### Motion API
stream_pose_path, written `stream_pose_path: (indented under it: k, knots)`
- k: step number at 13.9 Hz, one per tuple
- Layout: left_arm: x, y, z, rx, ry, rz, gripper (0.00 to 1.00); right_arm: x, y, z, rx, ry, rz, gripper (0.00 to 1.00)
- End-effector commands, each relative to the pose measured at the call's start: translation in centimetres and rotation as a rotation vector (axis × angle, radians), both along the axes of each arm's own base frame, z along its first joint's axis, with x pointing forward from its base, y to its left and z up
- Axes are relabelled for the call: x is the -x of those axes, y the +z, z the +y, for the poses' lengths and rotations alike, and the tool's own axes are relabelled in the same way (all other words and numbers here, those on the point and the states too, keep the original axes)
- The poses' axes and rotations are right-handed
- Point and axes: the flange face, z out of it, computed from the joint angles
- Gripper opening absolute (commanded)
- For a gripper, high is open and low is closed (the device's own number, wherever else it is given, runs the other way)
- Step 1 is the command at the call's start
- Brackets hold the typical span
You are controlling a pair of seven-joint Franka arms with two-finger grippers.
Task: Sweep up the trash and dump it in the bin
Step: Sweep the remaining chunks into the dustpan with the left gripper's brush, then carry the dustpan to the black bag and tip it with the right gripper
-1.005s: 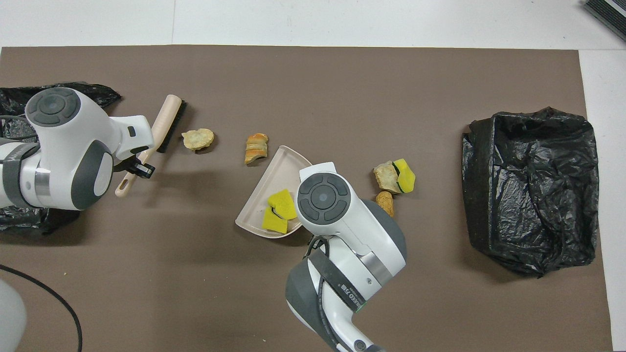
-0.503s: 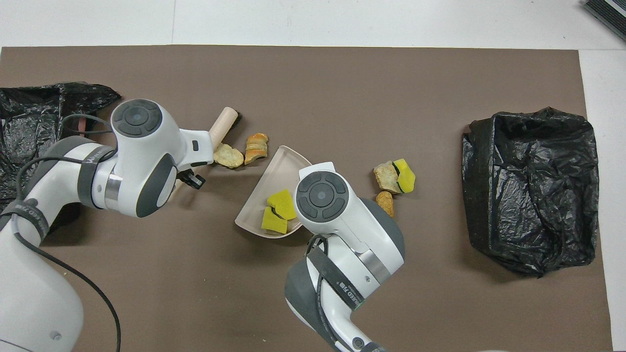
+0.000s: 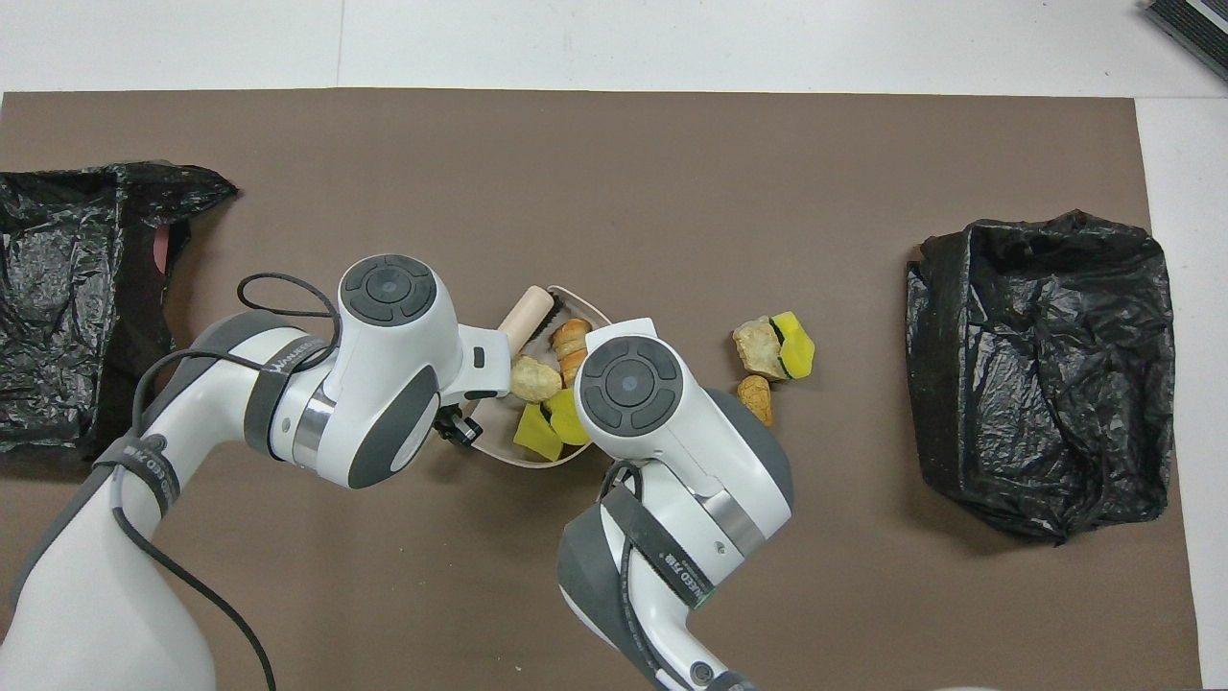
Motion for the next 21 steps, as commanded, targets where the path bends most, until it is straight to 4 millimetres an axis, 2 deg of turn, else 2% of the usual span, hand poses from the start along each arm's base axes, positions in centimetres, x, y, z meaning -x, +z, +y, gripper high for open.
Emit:
stream_pose_path:
  k: [1, 4, 7, 9, 11, 13, 15, 18, 20, 21]
  knots:
    - [1.3, 1.8, -0.2, -0.008, 0.151, 0.001, 0.00, -0.3, -0.2, 0.6, -0.014, 0.000, 0.016, 0.00]
    - [1.0, 2.3, 0.4, -0.068, 0.363, -0.011, 0.00, -0.3, -0.3, 0.6, -0.015, 0.007, 0.014, 0.00]
    - [1.2, 4.2, 1.5, -0.101, 0.477, -0.021, 0.00, -0.4, -0.2, 0.4, -0.015, 0.007, 0.013, 0.00]
    - [2.0, 6.1, 2.0, -0.126, 0.516, -0.016, 0.00, -0.4, -0.1, 0.4, -0.017, 0.010, 0.013, 0.00]
    - [3.3, 7.9, 2.4, -0.166, 0.556, 0.002, 0.00, -1.0, 1.6, -0.9, -0.024, -0.010, -0.002, 0.00]
    - [5.3, 10.2, 2.7, -0.211, 0.597, 0.015, 0.00, -2.0, 4.2, -3.7, -0.034, -0.021, -0.017, 0.00]
    - [7.6, 12.4, 3.0, -0.260, 0.669, 0.013, 0.00, -3.0, 7.8, -8.3, -0.032, -0.026, -0.014, 0.00]
    - [12.9, 11.2, 0.7, -0.208, 0.691, 0.067, 0.00, -3.6, 11.7, -14.1, -0.030, -0.016, -0.008, 0.00]
    - [15.8, 9.7, -1.1, -0.130, 0.728, 0.009, 0.00, -4.1, 14.4, -19.3, -0.035, -0.014, -0.018, 0.00]
    - [17.9, 8.6, -2.7, -0.127, 0.730, -0.015, 0.00, -4.0, 15.9, -22.2, -0.029, -0.010, -0.018, 0.00]
